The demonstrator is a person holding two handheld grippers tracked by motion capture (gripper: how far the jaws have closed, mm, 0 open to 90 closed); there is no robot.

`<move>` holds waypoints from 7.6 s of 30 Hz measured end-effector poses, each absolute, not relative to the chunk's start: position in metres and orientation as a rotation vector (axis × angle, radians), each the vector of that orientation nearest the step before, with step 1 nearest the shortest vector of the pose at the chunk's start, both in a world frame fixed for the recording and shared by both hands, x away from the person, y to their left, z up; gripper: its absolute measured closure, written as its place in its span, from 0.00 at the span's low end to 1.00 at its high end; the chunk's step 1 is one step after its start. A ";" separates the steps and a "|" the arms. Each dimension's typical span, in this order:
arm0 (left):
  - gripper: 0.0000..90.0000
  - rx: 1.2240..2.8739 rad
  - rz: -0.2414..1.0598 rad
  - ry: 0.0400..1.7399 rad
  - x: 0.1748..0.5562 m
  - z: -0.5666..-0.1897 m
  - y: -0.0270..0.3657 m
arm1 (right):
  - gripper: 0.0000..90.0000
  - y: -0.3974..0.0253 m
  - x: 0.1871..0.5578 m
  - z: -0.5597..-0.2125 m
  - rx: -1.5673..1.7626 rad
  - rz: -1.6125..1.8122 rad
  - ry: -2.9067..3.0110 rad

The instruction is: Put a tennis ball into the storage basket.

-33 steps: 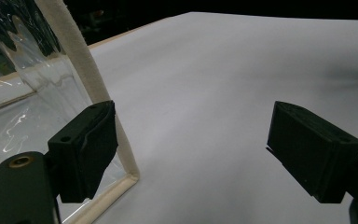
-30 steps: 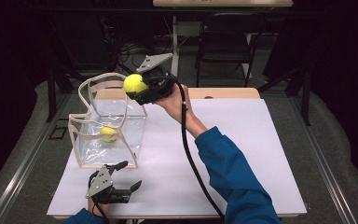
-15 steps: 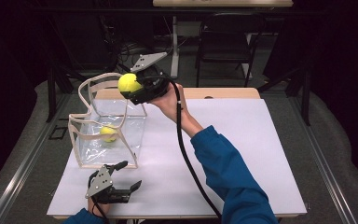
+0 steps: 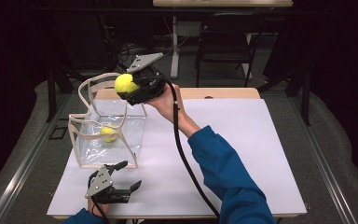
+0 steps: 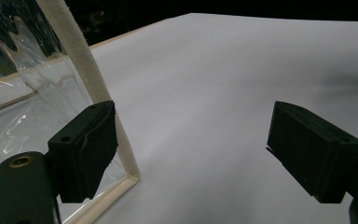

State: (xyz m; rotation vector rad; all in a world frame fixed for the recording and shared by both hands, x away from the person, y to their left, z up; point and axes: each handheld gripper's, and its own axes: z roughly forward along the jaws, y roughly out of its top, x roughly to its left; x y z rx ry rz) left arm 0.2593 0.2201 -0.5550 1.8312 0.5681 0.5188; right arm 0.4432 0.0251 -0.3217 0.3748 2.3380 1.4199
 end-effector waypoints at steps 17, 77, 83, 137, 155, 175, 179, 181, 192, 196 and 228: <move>0.18 1.838 0.515 0.562 0.259 -0.554 0.221 | 0.29 0.035 0.442 -0.321 0.358 1.423 2.344; 0.18 1.835 0.517 0.562 0.259 -0.554 0.222 | 0.29 0.079 0.449 -0.339 0.353 1.335 2.465; 0.18 1.836 0.512 0.559 0.259 -0.554 0.222 | 0.29 0.082 0.451 -0.341 0.360 1.315 2.480; 0.18 1.832 0.517 0.560 0.258 -0.554 0.221 | 0.29 0.106 0.456 -0.357 0.376 1.165 2.592; 0.18 1.831 0.519 0.559 0.257 -0.553 0.222 | 0.29 0.113 0.458 -0.362 0.368 1.109 2.616; 0.18 1.829 0.516 0.561 0.257 -0.553 0.222 | 0.29 0.124 0.460 -0.369 0.367 1.052 2.638; 0.18 1.829 0.510 0.559 0.257 -0.553 0.223 | 0.22 0.129 0.461 -0.373 0.375 1.027 2.653; 0.18 1.827 0.518 0.560 0.256 -0.553 0.223 | 0.13 0.127 0.461 -0.372 0.394 1.048 2.647; 0.18 1.833 0.509 0.558 0.257 -0.554 0.222 | 0.00 0.085 0.461 -0.360 0.435 1.184 2.633; 0.18 1.834 0.515 0.561 0.258 -0.554 0.221 | 0.00 0.072 0.458 -0.359 0.439 1.211 2.628; 0.18 1.840 0.518 0.560 0.256 -0.555 0.219 | 0.00 -0.004 0.432 -0.358 0.455 1.303 2.556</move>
